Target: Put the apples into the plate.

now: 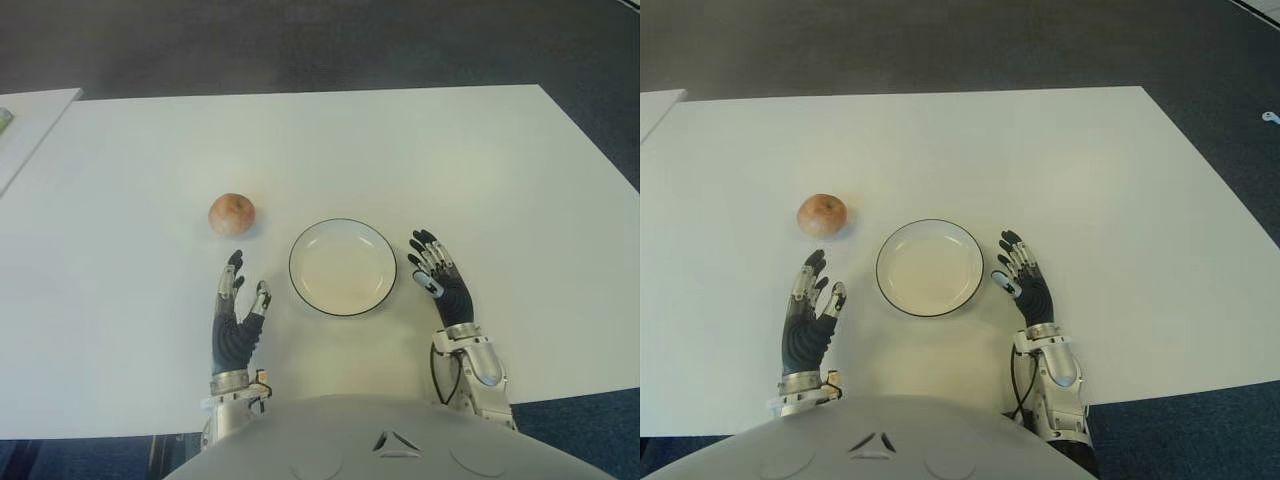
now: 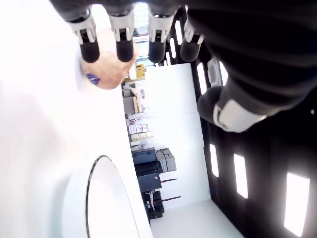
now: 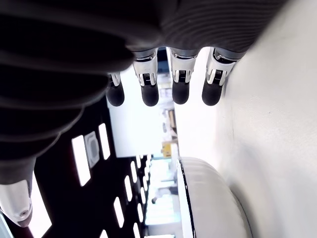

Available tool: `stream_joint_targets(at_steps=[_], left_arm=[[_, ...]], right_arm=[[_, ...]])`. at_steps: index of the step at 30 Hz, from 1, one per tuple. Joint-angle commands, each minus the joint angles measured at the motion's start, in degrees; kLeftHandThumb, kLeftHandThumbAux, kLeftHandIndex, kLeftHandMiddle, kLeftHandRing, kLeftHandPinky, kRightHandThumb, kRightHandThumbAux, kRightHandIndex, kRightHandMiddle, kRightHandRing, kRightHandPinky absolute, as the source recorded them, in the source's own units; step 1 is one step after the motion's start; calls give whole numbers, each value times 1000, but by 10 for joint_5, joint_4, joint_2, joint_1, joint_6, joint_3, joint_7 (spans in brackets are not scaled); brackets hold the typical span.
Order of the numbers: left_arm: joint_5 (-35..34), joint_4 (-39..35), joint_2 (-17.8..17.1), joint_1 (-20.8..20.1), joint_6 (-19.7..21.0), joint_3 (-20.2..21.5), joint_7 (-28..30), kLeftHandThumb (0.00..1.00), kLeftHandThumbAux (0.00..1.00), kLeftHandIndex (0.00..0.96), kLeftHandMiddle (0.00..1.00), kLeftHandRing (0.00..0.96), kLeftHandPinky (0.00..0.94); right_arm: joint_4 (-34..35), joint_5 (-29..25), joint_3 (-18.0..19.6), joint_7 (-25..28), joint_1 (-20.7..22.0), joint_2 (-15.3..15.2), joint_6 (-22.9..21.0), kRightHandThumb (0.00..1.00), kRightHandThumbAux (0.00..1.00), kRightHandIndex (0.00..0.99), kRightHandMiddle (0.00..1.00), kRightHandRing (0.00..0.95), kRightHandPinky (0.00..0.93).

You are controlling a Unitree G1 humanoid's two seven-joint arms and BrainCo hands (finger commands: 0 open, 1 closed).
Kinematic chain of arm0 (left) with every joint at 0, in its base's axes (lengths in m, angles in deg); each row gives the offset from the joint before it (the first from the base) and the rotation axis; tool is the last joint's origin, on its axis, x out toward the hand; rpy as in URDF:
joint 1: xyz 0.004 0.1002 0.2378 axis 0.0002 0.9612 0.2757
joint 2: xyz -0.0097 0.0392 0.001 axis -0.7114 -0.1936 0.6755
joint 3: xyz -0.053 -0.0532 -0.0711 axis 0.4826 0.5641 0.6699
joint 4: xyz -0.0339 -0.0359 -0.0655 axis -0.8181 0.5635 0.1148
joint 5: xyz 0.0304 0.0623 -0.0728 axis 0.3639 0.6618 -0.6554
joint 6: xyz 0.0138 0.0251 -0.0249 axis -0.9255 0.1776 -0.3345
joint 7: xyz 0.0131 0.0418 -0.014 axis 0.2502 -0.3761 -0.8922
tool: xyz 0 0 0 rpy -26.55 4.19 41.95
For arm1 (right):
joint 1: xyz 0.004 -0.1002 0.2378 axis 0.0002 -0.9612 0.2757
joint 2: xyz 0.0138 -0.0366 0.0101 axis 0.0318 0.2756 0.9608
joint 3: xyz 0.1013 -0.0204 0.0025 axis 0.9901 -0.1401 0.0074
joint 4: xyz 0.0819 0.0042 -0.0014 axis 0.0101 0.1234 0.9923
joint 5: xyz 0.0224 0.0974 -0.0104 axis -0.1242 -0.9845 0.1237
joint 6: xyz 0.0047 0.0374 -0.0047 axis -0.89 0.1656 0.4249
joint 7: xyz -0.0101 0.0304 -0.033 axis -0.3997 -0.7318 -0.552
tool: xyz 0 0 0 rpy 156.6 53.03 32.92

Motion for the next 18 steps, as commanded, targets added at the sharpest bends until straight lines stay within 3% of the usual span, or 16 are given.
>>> stream_joint_targets(at_steps=[1,3,5,8,11,18], left_arm=[[325,-64,-57,-21,90,49,-50,95,528,0,5,0,2],[359,-36,-104,-52,106,88,-62,133,511,0,2,0,5],[400,-29,-129,-90,129,106,-57,157,486,0,1,0,12],[429,-39,-139,-109,143,113,-43,189,445,9,0,0,17],[450,-79,-160,-141,156,129,18,215,413,23,0,0,6],[474,-106,-191,-184,179,140,89,260,388,40,0,0,0]], right_arm=[[-50,5,-12,-2,-16,8,-36,98,547,0,0,0,0],[-52,5,-13,-3,-15,9,-37,101,547,0,0,0,0],[-54,5,-13,-3,-14,10,-35,103,549,0,0,0,0],[-58,4,-14,-3,-12,10,-34,106,552,0,0,0,0],[-63,4,-14,-3,-9,10,-36,110,557,0,0,0,0],[-75,6,-14,-6,-1,10,-32,110,559,0,0,0,0]])
